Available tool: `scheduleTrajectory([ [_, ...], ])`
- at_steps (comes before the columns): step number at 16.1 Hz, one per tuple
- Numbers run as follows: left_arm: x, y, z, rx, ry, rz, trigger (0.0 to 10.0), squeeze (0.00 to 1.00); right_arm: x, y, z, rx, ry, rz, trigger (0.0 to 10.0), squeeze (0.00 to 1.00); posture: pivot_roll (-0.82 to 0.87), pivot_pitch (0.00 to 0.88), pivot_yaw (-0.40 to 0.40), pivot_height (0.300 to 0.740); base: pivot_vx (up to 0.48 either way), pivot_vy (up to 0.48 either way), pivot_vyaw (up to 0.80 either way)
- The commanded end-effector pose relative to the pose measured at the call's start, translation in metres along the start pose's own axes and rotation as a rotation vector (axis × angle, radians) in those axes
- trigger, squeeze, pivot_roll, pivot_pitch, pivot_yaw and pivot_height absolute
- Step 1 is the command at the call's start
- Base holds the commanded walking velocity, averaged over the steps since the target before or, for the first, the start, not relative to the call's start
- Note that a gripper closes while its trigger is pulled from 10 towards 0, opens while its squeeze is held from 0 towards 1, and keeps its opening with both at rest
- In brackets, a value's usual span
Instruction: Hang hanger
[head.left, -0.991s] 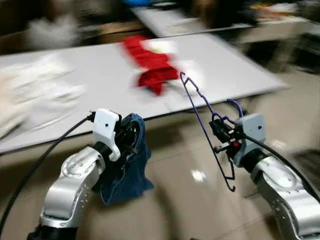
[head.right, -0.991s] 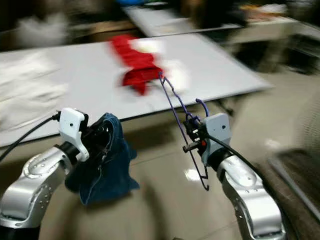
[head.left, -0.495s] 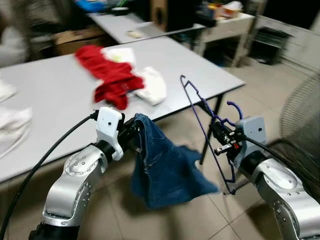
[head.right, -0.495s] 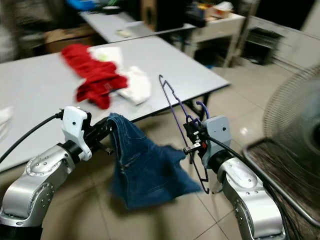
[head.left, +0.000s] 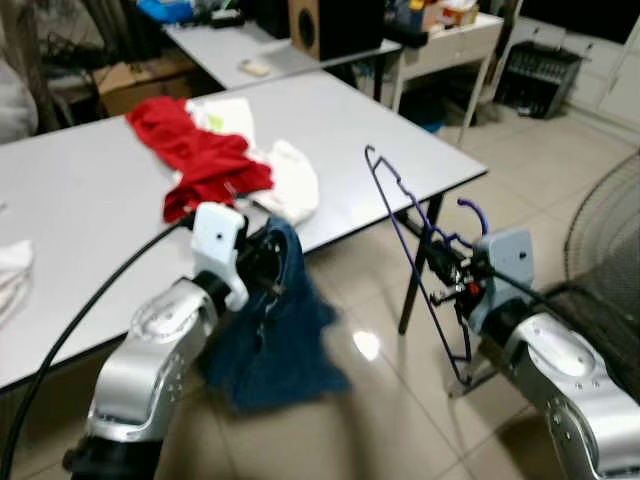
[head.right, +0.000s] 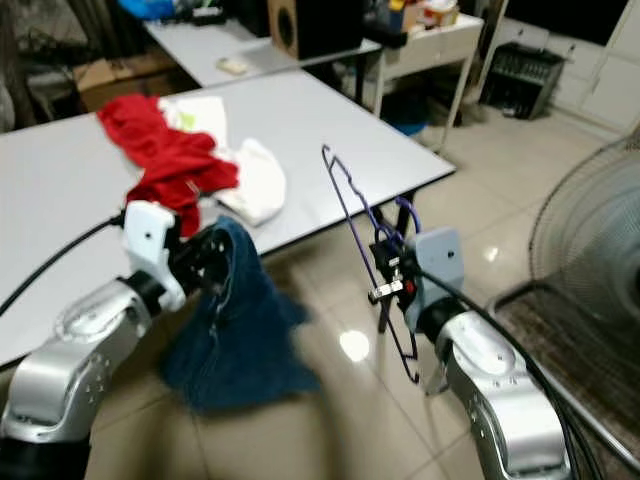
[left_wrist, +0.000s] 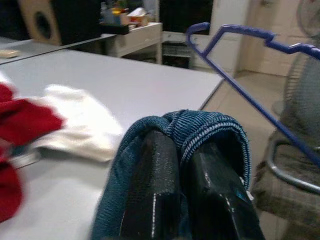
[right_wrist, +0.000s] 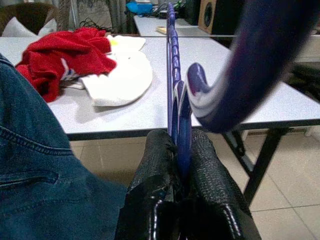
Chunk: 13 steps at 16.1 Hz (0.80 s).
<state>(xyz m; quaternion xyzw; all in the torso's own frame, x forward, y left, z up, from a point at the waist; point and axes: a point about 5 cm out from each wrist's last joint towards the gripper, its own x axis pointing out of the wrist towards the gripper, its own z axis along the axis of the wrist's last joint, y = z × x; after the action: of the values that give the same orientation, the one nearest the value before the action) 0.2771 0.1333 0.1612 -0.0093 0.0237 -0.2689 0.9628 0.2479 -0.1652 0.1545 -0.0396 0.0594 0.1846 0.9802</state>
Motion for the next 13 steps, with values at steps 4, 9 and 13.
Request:
scheduleTrajectory([
  [4, 0.0055, -0.0041, 0.0101, 0.021, -0.033, -0.035, 10.0, 0.00, -0.0005, -0.0036, 0.0019, 0.004, -0.011, -0.021, 10.0, 0.00, 0.01, 0.000, 0.035, 0.740, 0.337, 0.000, -0.34],
  [9, 0.0074, -0.0069, 0.0115, 0.035, -0.036, -0.046, 10.0, 0.00, -0.0009, -0.0032, -0.0037, 0.016, 0.001, -0.022, 10.0, 0.00, 0.03, 0.000, 0.019, 0.740, 0.338, 0.000, -0.80],
  [13, 0.0095, -0.0043, 0.0159, 0.047, -0.050, -0.047, 10.0, 0.00, -0.0005, -0.0039, -0.0048, 0.017, -0.002, -0.029, 10.0, 0.00, 0.02, 0.000, 0.025, 0.740, 0.338, 0.000, -0.17],
])
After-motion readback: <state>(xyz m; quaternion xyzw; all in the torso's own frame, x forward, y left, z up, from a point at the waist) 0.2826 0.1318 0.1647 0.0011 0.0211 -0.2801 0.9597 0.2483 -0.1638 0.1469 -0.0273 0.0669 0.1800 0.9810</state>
